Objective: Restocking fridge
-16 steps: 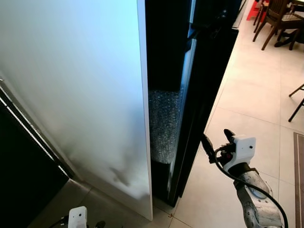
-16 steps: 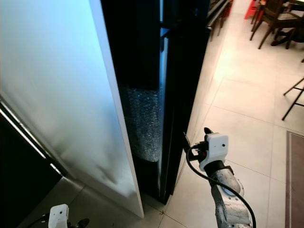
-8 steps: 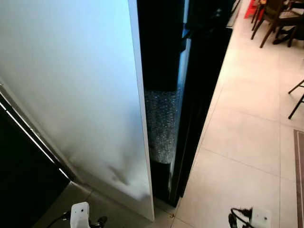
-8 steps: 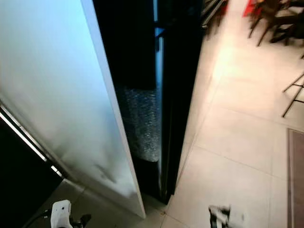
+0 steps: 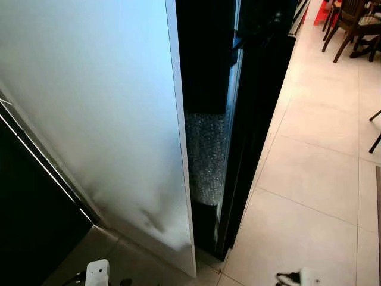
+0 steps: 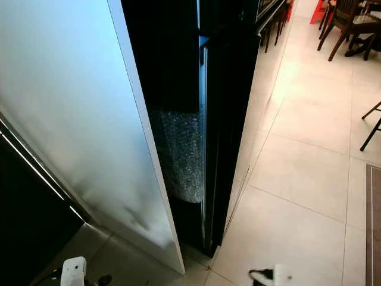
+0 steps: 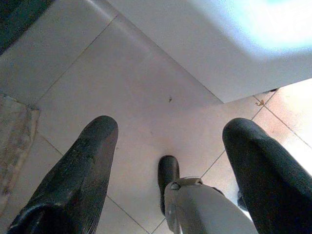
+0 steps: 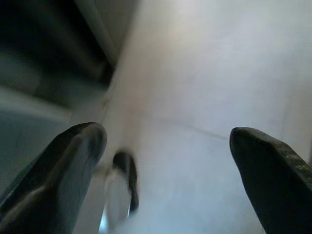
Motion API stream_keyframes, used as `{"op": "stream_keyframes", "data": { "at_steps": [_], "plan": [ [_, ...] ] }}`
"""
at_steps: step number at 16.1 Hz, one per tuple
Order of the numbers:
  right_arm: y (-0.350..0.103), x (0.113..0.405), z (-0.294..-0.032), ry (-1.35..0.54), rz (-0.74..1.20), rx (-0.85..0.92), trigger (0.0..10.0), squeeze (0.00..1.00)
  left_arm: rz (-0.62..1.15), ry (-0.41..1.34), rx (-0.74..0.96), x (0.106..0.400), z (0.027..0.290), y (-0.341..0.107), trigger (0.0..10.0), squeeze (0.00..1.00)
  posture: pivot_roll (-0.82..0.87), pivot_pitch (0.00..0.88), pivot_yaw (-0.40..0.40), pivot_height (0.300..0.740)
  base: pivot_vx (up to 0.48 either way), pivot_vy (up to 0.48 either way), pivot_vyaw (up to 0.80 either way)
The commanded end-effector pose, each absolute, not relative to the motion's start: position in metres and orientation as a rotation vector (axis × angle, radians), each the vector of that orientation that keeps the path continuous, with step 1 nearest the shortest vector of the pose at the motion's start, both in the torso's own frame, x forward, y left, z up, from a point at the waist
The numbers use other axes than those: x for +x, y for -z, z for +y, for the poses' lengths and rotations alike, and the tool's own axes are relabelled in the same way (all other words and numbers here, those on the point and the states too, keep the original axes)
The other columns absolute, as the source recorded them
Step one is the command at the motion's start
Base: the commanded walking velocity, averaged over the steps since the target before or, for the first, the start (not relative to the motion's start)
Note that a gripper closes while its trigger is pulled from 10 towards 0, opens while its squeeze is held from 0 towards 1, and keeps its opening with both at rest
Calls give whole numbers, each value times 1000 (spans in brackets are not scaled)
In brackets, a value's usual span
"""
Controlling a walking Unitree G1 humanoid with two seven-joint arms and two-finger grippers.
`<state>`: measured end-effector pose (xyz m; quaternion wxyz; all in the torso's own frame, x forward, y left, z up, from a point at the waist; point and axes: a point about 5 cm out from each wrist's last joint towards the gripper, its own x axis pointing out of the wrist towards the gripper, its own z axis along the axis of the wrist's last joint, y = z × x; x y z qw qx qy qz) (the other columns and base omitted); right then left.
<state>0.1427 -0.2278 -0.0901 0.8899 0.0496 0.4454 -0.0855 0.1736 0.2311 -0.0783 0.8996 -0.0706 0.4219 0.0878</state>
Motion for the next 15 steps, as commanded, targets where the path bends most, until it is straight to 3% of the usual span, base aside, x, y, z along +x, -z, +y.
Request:
{"op": "stream_keyframes", "data": {
  "at_steps": [1, 4, 15],
  "plan": [
    [93, 139, -224, 122, 953, 64, 10000, 0, 891, -179, -121, 173, 235, 78, 10000, 0, -106, 0, 42, 740, 0, 0, 0],
    [97, 130, -220, -2, 1012, -37, 10000, 0, 894, -180, -120, 173, 235, 78, 10000, 0, -104, 0, 37, 740, 0, 0, 0],
    [102, 113, -215, -141, 1069, -114, 10000, 0, 917, -158, -102, 173, 234, 79, 10000, 0, -97, 0, 28, 740, 0, 0, 0]
  ]
}}
